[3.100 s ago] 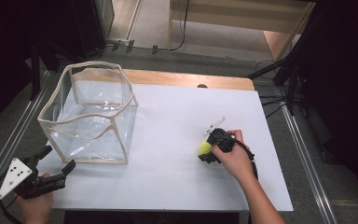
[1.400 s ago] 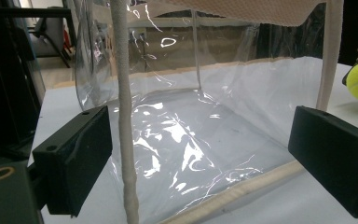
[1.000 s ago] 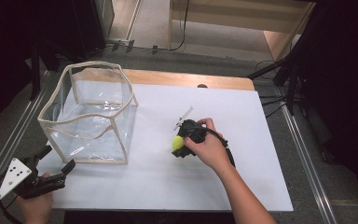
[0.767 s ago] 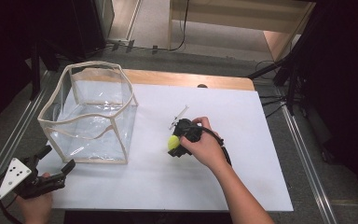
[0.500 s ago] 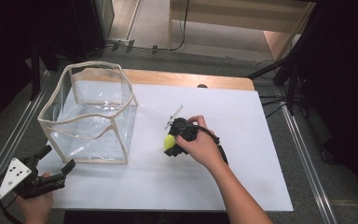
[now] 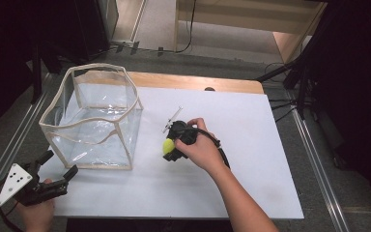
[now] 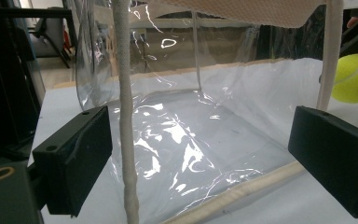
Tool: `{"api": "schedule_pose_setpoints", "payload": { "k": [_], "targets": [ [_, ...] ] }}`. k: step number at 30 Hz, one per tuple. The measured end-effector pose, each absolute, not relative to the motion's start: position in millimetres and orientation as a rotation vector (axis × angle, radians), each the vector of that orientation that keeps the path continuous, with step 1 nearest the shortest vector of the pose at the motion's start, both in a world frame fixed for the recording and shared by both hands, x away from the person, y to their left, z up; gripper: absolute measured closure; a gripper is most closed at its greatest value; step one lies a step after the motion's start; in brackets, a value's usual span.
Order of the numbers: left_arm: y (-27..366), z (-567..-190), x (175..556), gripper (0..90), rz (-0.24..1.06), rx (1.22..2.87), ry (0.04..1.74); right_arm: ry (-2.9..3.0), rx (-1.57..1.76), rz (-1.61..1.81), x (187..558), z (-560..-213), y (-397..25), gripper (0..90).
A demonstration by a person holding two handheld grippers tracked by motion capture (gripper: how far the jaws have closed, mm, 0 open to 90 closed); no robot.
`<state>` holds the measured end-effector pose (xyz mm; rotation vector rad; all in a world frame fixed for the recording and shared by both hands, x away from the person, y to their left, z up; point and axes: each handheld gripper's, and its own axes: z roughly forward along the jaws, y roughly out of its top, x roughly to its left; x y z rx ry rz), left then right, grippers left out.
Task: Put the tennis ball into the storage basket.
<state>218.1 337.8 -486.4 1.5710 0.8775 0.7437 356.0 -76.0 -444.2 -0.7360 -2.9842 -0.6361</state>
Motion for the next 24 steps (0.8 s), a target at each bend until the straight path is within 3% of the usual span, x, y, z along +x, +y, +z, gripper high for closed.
{"api": "schedule_pose_setpoints", "payload": {
  "k": [24],
  "targets": [
    [338.4,-486.2,218.5,6.5,0.743,1.566,0.877,-2.986,-0.663,-0.639,359.2,-445.3,-46.4,23.0]
  ]
}}
